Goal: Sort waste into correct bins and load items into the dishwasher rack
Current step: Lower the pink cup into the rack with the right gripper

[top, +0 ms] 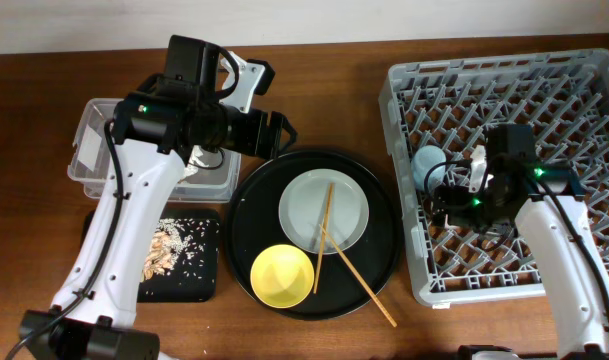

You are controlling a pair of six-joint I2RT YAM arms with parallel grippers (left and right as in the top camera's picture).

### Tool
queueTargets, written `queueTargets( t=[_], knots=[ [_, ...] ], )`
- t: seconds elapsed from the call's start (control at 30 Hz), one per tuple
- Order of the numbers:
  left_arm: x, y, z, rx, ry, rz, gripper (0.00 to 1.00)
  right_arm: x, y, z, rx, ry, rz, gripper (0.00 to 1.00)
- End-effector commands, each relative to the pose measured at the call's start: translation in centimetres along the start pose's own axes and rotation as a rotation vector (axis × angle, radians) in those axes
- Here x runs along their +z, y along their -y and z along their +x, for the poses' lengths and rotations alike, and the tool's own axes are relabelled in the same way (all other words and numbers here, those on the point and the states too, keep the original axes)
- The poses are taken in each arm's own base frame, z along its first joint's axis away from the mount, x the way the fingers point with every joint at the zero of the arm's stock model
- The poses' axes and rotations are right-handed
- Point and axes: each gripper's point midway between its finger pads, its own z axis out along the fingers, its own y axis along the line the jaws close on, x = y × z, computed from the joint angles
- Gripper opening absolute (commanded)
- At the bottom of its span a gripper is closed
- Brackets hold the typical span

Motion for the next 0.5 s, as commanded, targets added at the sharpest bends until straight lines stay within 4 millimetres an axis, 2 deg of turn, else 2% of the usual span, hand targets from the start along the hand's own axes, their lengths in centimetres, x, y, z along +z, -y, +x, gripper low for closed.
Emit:
queueTargets(
  t=[0.0, 0.07, 0.13, 0.2, 0.3, 0.37, 0.4, 0.43, 0.47],
  knots=[
    [-0.3, -1.5, -0.3, -0.025, 0.017, -0.067, 0.85, -3.0, -0.8, -2.3, -0.001, 0.082, -0.027, 0.95],
    [-0.7, -3.0, -0.4, -0.074, 0.026, -0.108, 0.85, -5.4, -1.8, -2.9, -0.026, 0.103, -0.068, 0.93],
    [-1.6, -4.8, -0.4, -0.146, 0.038, -0.133, 0.79, -7.3, -1.8, -3.0, -0.045, 0.113, -0.056, 0.88],
    [-2.3, -6.3, 0.1, -0.195, 0.033, -0.152, 0.78, -7.1, -1.0, -3.0, -0.041, 0.109, -0.012, 0.86],
    [-2.6, -7.0, 1.1, -0.225, 0.003, -0.172, 0.82, -5.9, -0.4, -3.0, -0.036, 0.078, 0.021, 0.85],
    [-2.9, -8.3, 1.6, -0.232, -0.013, -0.253, 0.83, -4.9, 0.1, -3.0, -0.033, 0.053, 0.049, 0.85],
    [-3.2, -9.2, 1.7, -0.231, -0.014, -0.306, 0.83, -4.2, 0.2, -3.1, -0.032, 0.041, 0.05, 0.81],
    [-3.4, -9.8, 1.8, -0.23, -0.013, -0.345, 0.85, -3.6, 0.2, -3.3, -0.032, 0.033, 0.05, 0.65],
    [-3.5, -10.1, 1.8, -0.229, -0.013, -0.363, 0.93, -2.8, 0.2, -3.7, -0.031, 0.026, 0.049, 0.21]
  ],
)
